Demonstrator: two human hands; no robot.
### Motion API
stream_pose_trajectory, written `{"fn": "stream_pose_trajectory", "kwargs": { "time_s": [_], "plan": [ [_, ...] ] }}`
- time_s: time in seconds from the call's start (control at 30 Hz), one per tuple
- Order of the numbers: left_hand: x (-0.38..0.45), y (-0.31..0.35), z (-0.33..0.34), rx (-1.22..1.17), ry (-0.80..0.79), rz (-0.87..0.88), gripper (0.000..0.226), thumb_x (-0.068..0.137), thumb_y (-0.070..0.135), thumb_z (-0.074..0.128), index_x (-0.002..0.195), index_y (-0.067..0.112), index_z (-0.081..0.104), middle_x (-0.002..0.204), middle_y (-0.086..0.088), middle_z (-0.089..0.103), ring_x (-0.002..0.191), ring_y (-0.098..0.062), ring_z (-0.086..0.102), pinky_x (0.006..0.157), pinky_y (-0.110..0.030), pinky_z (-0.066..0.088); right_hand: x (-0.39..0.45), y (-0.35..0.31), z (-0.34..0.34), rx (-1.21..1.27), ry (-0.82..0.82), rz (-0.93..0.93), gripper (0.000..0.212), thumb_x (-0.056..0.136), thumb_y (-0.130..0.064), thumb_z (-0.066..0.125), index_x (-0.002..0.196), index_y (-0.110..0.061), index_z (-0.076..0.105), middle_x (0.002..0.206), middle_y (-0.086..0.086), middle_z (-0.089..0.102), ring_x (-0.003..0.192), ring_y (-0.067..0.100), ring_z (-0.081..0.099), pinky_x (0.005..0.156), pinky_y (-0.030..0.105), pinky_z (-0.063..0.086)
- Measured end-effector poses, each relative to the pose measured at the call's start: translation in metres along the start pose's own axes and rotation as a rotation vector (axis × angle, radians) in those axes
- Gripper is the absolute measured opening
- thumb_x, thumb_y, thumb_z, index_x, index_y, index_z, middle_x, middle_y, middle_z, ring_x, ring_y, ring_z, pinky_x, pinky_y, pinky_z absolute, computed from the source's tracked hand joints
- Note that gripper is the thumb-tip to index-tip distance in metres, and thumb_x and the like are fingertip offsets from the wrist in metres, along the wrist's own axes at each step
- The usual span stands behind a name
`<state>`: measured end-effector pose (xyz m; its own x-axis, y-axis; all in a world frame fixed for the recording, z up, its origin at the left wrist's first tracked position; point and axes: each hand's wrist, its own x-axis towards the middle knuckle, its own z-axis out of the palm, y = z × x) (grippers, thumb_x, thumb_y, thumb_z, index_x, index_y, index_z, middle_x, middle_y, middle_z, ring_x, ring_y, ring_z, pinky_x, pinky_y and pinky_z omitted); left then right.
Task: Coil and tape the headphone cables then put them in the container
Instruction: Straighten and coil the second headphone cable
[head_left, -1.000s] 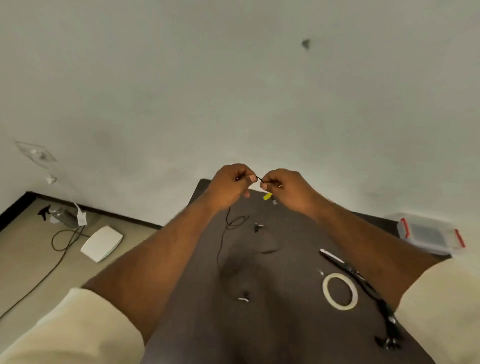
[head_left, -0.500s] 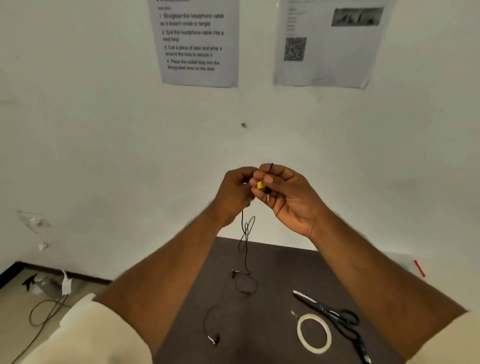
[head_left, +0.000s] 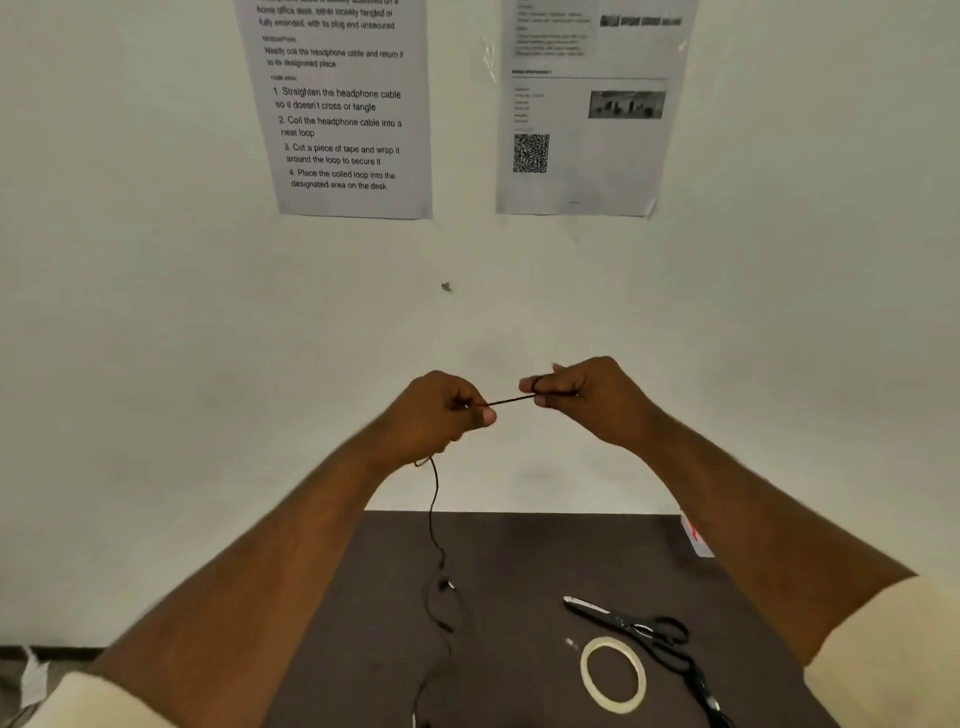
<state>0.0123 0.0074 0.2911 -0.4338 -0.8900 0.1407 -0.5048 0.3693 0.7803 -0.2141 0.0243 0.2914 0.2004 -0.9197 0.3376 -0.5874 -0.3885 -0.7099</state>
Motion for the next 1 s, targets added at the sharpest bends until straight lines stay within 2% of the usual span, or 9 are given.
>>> {"fn": "stream_pose_trajectory", "kwargs": {
  "time_s": [0.07, 0.17, 0.33, 0.47, 0.6, 0.67, 0.77, 0.87, 1.0],
  "plan": [
    [0.001, 0.008, -0.01, 0.109, -0.005, 0.056, 0.016, 0.087, 0.032, 0.069, 0.086, 0.016, 0.074, 0.062, 0.004, 0.06, 0.051, -0.004, 0.05, 0.056, -0.023, 0.041, -0.002, 0.001, 0.001, -0.084, -0.061, 0.035, 0.023, 0.087, -0.009, 0.068, 0.109, -0.014, 0.072, 0.112, -0.004, 0.071, 0.098, -0.005, 0.062, 0.099, 0.011, 0.041],
    [0.004, 0.02, -0.018, 0.185, -0.001, 0.134, 0.014, 0.087, 0.033, 0.069, 0.088, 0.02, 0.075, 0.084, 0.0, 0.072, 0.08, -0.018, 0.065, 0.075, -0.036, 0.05, -0.004, -0.002, 0.005, -0.037, -0.071, 0.08, 0.025, 0.086, -0.01, 0.069, 0.111, -0.013, 0.071, 0.114, -0.001, 0.07, 0.1, -0.003, 0.062, 0.091, 0.007, 0.044],
    [0.011, 0.04, -0.025, 0.278, -0.012, 0.253, 0.01, 0.087, 0.029, 0.069, 0.089, 0.022, 0.076, 0.089, 0.01, 0.073, 0.086, -0.009, 0.067, 0.085, -0.037, 0.054, -0.009, -0.008, 0.009, 0.196, -0.161, 0.189, 0.023, 0.084, -0.007, 0.07, 0.107, -0.012, 0.073, 0.108, 0.001, 0.073, 0.101, 0.009, 0.068, 0.099, 0.034, 0.05],
    [0.018, 0.046, -0.028, 0.237, 0.027, 0.323, 0.004, 0.084, 0.026, 0.072, 0.081, 0.026, 0.075, 0.085, 0.012, 0.074, 0.085, -0.006, 0.067, 0.084, -0.034, 0.054, -0.021, -0.027, 0.012, 0.425, -0.297, 0.265, 0.024, 0.085, -0.005, 0.068, 0.108, -0.008, 0.071, 0.108, 0.007, 0.073, 0.102, 0.022, 0.069, 0.092, 0.046, 0.054],
    [0.016, 0.044, -0.018, -0.159, 0.101, 0.313, 0.007, 0.086, 0.01, 0.069, 0.082, 0.013, 0.075, 0.074, 0.01, 0.071, 0.068, 0.001, 0.063, 0.066, -0.014, 0.048, -0.029, -0.056, 0.011, 0.797, -0.319, 0.245, 0.03, 0.077, -0.007, 0.067, 0.107, -0.004, 0.07, 0.109, 0.016, 0.071, 0.103, 0.031, 0.068, 0.082, 0.05, 0.057],
    [0.01, 0.036, -0.008, -0.387, 0.085, 0.264, 0.021, 0.088, 0.001, 0.063, 0.079, 0.016, 0.074, 0.068, 0.007, 0.069, 0.065, -0.007, 0.062, 0.06, -0.02, 0.048, -0.029, -0.07, 0.009, 0.935, -0.285, 0.178, 0.029, 0.076, -0.006, 0.065, 0.104, -0.005, 0.072, 0.108, 0.015, 0.072, 0.101, 0.03, 0.069, 0.079, 0.05, 0.058],
    [0.003, 0.025, 0.012, -0.479, 0.103, 0.155, 0.05, 0.086, -0.008, 0.052, 0.056, 0.028, 0.067, 0.051, 0.01, 0.052, 0.051, -0.009, 0.042, 0.051, -0.022, 0.033, -0.026, -0.086, 0.007, 1.088, -0.22, 0.068, 0.028, 0.073, -0.005, 0.064, 0.099, -0.009, 0.075, 0.104, 0.012, 0.073, 0.096, 0.027, 0.071, 0.081, 0.051, 0.057],
    [-0.001, 0.023, 0.029, -0.538, 0.127, 0.06, 0.03, 0.093, 0.01, 0.05, 0.063, 0.013, 0.054, 0.056, -0.003, 0.042, 0.049, -0.012, 0.031, 0.051, -0.025, 0.023, -0.02, -0.093, 0.008, 1.212, -0.146, 0.002, 0.028, 0.073, -0.003, 0.062, 0.095, -0.012, 0.077, 0.104, 0.009, 0.073, 0.097, 0.027, 0.07, 0.086, 0.048, 0.056],
    [-0.007, 0.028, 0.035, -0.522, 0.091, 0.072, 0.032, 0.097, 0.028, 0.055, 0.069, 0.02, 0.068, 0.059, -0.005, 0.045, 0.048, -0.011, 0.034, 0.046, -0.022, 0.029, -0.01, -0.089, 0.01, 1.275, 0.01, -0.059, 0.03, 0.075, -0.002, 0.061, 0.097, -0.016, 0.076, 0.11, 0.005, 0.072, 0.106, 0.025, 0.067, 0.098, 0.042, 0.049]
  ]
}}
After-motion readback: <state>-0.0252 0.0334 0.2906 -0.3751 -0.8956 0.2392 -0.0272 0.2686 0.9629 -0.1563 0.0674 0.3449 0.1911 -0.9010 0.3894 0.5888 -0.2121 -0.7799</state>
